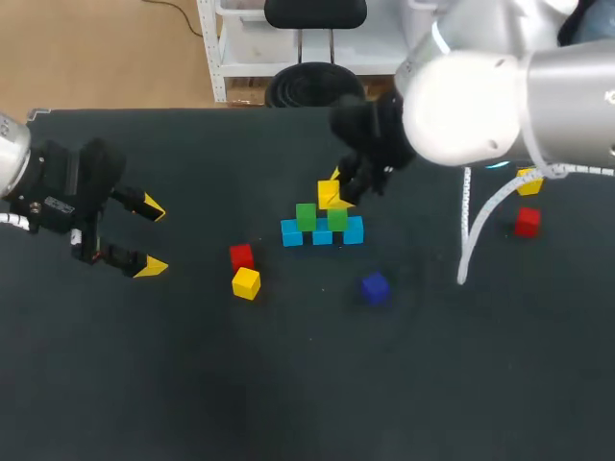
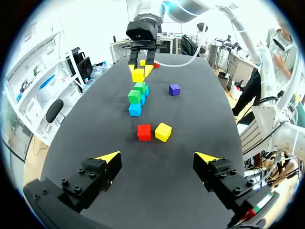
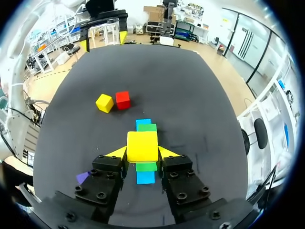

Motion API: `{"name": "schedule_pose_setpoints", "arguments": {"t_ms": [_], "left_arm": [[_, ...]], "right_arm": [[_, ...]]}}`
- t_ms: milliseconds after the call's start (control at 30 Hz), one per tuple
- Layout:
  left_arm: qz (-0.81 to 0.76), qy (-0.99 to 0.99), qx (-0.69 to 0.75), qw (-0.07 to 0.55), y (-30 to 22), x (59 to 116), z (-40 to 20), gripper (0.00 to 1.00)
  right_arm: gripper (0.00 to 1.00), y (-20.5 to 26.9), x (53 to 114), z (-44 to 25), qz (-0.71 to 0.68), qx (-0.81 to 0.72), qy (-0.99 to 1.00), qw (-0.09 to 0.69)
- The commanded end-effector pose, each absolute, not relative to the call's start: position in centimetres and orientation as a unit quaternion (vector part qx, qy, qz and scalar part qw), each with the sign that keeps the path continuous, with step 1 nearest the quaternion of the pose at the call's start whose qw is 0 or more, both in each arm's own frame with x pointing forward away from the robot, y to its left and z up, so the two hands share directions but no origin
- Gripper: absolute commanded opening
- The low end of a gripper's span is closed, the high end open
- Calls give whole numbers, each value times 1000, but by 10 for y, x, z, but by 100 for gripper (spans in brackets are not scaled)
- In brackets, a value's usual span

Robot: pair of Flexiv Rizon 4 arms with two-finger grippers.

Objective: Place the blue cubes, place green cubes on the blue cubes, place the yellow cubes on the green cubes, then place the red cubes on the yellow cubes, and place purple cube on the red cubes.

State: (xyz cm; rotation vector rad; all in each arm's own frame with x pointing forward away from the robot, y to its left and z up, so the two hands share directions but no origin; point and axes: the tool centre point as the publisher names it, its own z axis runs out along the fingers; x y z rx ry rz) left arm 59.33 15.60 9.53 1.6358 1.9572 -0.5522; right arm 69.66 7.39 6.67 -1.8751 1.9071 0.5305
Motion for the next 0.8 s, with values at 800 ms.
{"name": "schedule_pose_setpoints", "arguments": {"t_ms": [800], "left_arm": [[-205,722,605,264,157,594,94,100]], "right_arm": [[0,74,690,54,175,-650,703,230]]}}
